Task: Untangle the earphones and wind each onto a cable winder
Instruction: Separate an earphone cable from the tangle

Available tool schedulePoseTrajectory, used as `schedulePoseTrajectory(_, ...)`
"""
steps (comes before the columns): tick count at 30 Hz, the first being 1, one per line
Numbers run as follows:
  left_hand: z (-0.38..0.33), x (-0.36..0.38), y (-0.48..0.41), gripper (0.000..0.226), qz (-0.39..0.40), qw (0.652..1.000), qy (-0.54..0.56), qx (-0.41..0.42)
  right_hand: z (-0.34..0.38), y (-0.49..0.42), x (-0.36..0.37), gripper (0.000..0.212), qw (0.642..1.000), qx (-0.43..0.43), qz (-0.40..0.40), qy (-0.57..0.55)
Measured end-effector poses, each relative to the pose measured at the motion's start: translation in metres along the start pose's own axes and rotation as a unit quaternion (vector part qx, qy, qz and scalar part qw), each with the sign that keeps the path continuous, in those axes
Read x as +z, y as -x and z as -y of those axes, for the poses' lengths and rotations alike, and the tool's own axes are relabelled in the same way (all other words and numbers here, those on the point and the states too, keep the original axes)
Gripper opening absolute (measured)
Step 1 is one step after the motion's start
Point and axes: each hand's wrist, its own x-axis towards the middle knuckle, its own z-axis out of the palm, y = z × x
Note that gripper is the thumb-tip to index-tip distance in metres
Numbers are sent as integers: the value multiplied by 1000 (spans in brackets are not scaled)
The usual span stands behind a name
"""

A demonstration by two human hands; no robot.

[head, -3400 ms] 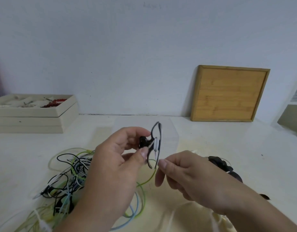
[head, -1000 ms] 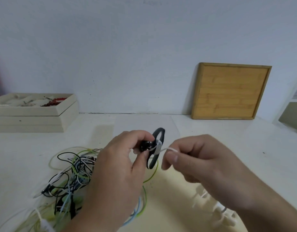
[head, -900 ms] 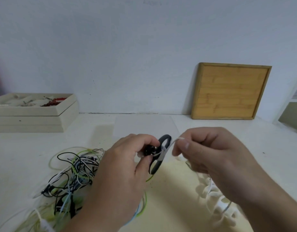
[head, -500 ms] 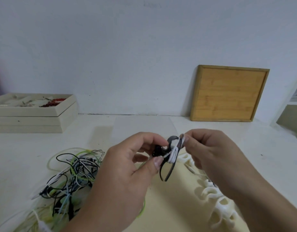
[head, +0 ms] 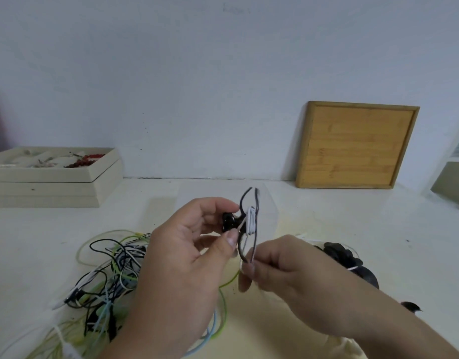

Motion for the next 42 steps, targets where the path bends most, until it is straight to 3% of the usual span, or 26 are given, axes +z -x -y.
schedulePoseTrajectory(7,6,-5,-3,38,-57,995,-79,-6,4,4,-6,29,994,-57,57,-71)
schedulePoseTrajectory(16,2,-2,2,23,-49,975,-211,47,10,12,-14,32,992,-92,17,-89)
schedulePoseTrajectory(20,0,-4,3,28,14,956,-284,70,10,13,-17,26,982,-79,-81,-148)
schedulePoseTrajectory(24,-4,-3,4,31,49,940,-325,90,8,13,-23,24,970,-37,-211,-112)
schedulePoseTrajectory(30,-9,0,6,33,94,973,-210,34,8,10,-25,21,938,-8,-332,-100)
schedulePoseTrajectory(34,-8,0,6,31,104,986,-132,9,5,8,-23,26,949,30,-293,-115)
schedulePoseTrajectory(38,-6,1,5,29,80,996,-50,-2,4,3,-15,40,982,56,-171,-55)
schedulePoseTrajectory(42,-2,0,2,30,11,1000,-15,-7,5,-1,2,28,998,35,-59,-12)
